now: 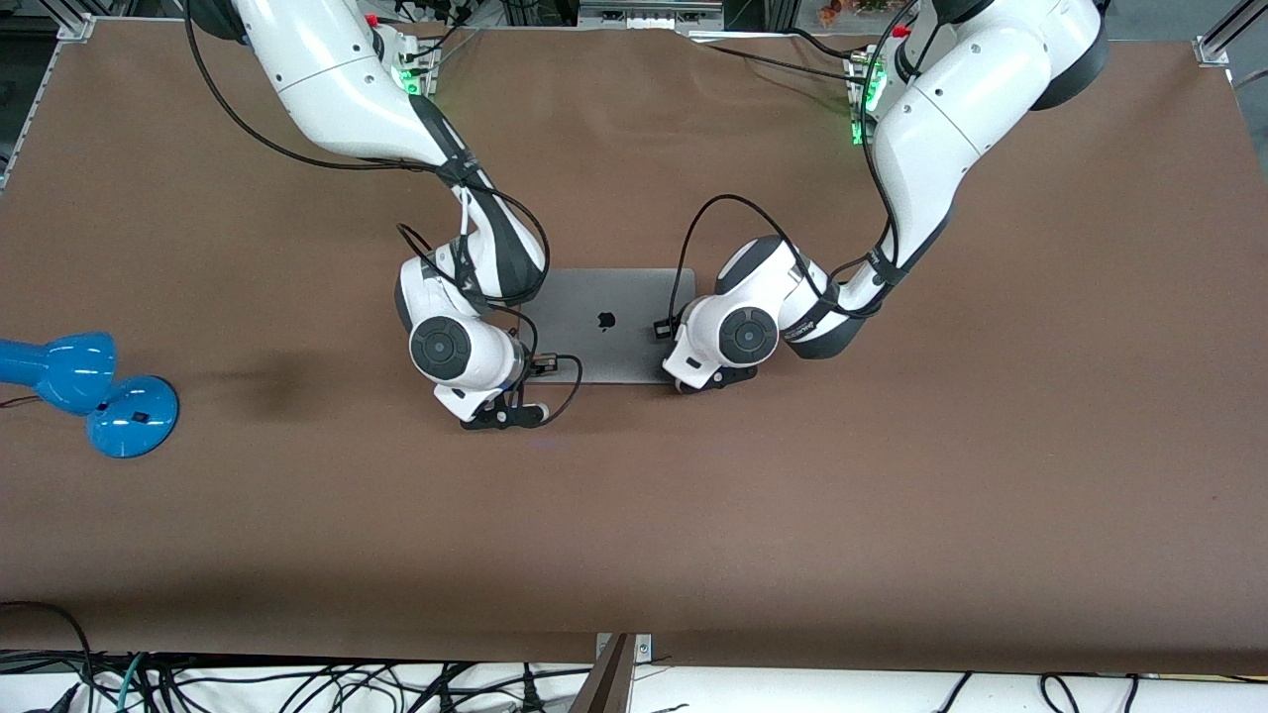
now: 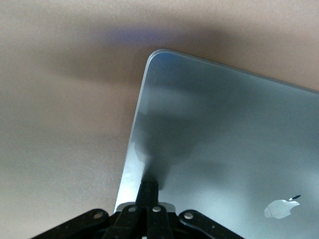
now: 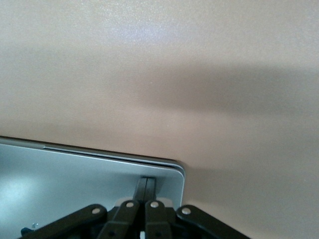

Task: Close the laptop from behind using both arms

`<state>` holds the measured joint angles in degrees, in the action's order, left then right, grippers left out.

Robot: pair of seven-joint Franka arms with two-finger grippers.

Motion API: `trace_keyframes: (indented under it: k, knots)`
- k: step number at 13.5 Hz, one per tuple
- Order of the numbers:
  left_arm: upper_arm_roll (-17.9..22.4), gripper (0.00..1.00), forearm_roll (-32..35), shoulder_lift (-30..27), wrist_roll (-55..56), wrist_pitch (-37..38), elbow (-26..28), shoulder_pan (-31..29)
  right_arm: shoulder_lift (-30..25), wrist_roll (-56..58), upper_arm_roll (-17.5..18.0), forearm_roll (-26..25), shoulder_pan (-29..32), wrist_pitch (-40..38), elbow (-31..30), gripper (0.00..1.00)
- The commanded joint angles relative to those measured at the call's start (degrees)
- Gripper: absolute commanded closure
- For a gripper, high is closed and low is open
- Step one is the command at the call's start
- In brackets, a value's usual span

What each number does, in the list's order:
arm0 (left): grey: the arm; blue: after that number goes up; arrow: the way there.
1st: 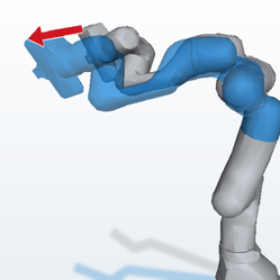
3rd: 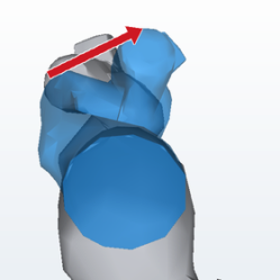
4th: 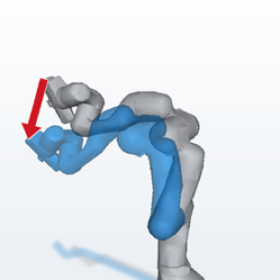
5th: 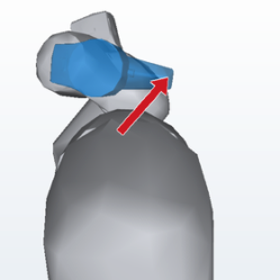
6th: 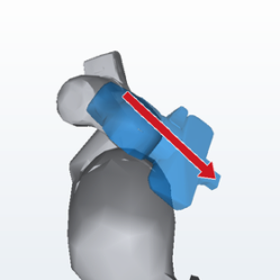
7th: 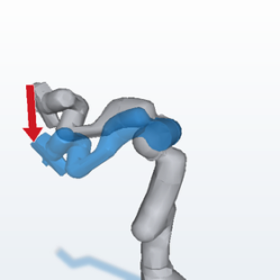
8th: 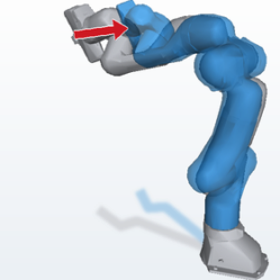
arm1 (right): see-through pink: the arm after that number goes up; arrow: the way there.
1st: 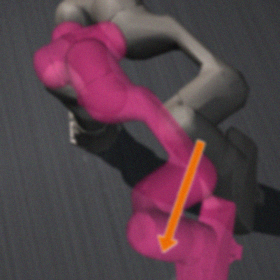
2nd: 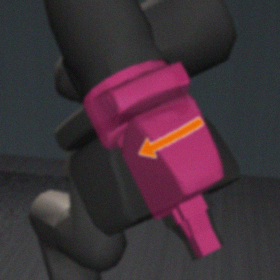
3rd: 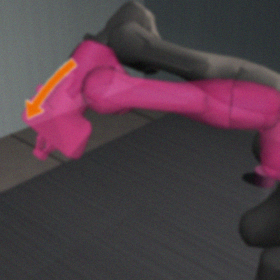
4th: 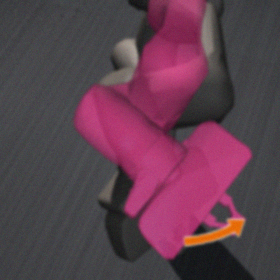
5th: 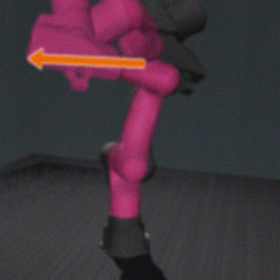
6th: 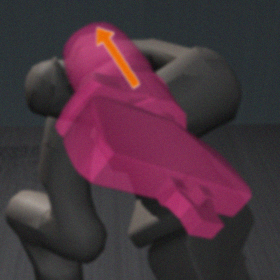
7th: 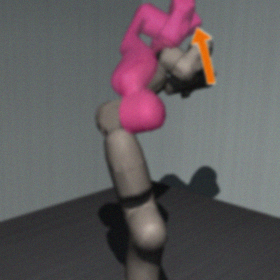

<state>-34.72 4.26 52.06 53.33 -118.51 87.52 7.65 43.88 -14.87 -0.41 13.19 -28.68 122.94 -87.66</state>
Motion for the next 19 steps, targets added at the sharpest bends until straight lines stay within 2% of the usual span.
trace_keyframes:
  k: [1, 10, 11, 12, 13, 14, 16, 19]
  knots:
    - [1.1, 1.0, 3.3, 3.3, 1.0, -0.9, -3.9, 1.0, 0.7, 0.6, 0.0, -0.5, -0.1, 0.0, 1.2, 1.0]
    - [1.1, 1.0, 3.6, 1.9, 1.0, -0.4, -3.9, 0.4, 1.6, 1.2, -0.3, -1.2, -0.3, 1.8, 1.4, 1.0]
    - [1.1, 0.8, 3.6, 1.5, 1.0, 0.2, -3.8, 0.1, 1.4, 1.2, -0.9, -1.0, -0.2, 1.1, 2.3, 0.96]
    - [1.1, 0.64, 3.6, 0.6, 0.9, 1.6, -3.8, -0.1, 1.0, 1.0, -1.0, -0.9, -0.1, 0.5, 2.7, 0.85]
    - [1.0, 0.35, 3.6, -0.2, 1.0, 3.2, -3.8, -0.2, 0.6, 0.7, -1.0, -0.9, 0.3, -0.4, 2.8, 0.66]
    - [1.1, 0.0, 3.6, -1.4, 1.0, 4.5, -3.7, -0.2, 0.6, 0.5, -1.3, -0.9, 0.4, -1.8, 2.9, 0.51]
    - [0.9, 0.0, 3.6, -3.5, 0.4, 8.4, -3.8, -0.6, -0.1, 0.4, -2.7, -1.5, 0.2, -4.4, 6.2, 0.23]
    - [0.9, 0.0, 3.6, -7.4, -1.6, 14.5, -3.6, -1.3, -0.1, 0.4, -6.7, -1.5, 0.0, -18.0, 15.5, 0.02]
